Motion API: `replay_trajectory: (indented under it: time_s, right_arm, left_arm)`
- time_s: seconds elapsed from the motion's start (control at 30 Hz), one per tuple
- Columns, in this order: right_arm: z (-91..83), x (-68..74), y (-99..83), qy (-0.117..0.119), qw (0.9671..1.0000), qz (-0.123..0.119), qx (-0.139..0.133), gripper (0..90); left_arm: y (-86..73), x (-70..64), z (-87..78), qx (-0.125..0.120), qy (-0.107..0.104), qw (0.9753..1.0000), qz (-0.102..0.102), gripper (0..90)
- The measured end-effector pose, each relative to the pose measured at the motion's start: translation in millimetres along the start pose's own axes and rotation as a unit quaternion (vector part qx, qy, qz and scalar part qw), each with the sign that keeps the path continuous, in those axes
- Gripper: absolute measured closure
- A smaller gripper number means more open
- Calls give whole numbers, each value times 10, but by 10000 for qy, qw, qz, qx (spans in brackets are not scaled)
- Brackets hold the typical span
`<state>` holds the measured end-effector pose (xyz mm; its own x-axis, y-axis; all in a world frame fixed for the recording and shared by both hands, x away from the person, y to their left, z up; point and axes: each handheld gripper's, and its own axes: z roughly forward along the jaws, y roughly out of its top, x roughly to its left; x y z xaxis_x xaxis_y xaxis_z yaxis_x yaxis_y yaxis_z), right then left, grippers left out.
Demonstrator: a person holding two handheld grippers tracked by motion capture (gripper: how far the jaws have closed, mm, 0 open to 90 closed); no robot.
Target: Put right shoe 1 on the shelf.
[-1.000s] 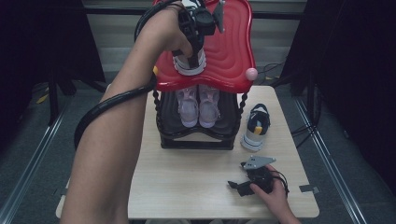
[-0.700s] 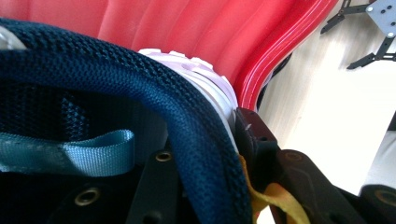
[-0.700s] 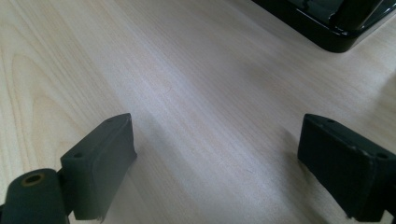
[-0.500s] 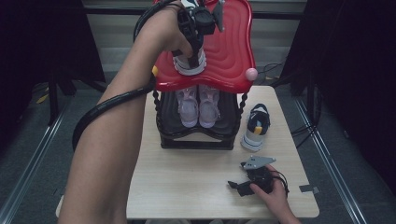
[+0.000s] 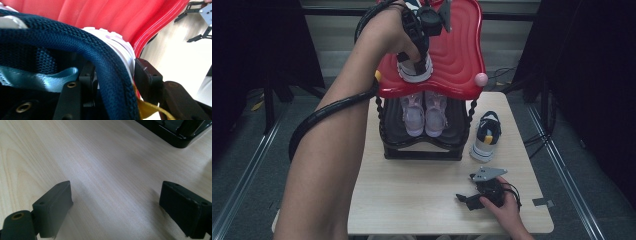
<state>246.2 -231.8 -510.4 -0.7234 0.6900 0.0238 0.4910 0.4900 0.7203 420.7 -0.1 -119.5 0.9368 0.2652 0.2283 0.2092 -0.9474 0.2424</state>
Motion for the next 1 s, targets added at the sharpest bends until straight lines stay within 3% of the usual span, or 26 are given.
replay_trajectory:
  time_s: [0.23,0.4,1.0]
  right_arm:
    - [0,0,0,-1,10000,-1,1,103]
    - [0,0,0,0,10000,1,0,103]
    - [0,0,0,0,10000,1,0,103]
  left_arm:
    - [-5,-5,-33,-13,78,9998,-166,465]
    - [-10,-3,-75,-87,13,9995,-293,441]
    - [-110,-4,-193,-156,70,9988,-449,403]
